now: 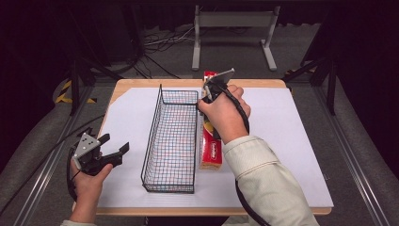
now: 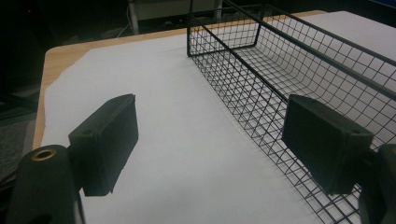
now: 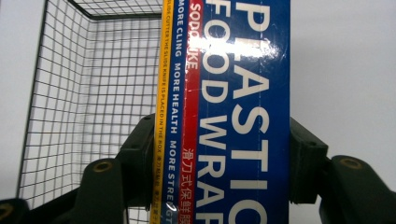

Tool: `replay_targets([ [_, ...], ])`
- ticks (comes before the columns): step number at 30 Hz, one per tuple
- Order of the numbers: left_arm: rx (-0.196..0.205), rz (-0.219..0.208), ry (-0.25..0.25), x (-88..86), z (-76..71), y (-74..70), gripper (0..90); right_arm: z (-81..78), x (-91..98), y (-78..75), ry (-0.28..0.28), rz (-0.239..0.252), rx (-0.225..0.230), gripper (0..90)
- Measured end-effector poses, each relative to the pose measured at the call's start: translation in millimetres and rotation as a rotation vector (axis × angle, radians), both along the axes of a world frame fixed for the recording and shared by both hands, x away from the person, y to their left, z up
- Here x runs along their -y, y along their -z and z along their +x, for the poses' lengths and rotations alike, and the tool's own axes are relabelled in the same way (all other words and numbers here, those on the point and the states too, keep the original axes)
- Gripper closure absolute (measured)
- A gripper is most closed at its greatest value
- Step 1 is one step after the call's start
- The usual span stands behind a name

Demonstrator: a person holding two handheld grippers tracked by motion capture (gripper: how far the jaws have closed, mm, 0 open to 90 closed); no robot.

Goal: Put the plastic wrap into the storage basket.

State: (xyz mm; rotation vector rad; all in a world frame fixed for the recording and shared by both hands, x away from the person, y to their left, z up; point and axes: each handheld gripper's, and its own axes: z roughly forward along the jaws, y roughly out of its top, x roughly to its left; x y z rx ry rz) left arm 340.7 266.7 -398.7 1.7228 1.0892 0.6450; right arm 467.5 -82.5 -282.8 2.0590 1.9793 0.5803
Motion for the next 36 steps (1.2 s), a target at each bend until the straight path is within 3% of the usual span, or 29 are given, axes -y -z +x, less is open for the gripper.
replay_targets([
  [13,0.000,0.011,-0.002,2.5,0.8,1.3,19.0,-0.7,-27.5,-1.0,-0.036,0.014,0.000,40.4],
  [20,0.005,0.012,-0.007,2.0,-1.0,1.5,19.0,-1.0,-44.6,-0.8,-0.073,0.050,-0.006,40.3],
  [36,-0.001,0.020,-0.026,-3.5,-6.8,4.0,19.0,3.4,-68.0,18.6,-0.090,0.105,-0.034,40.3],
])
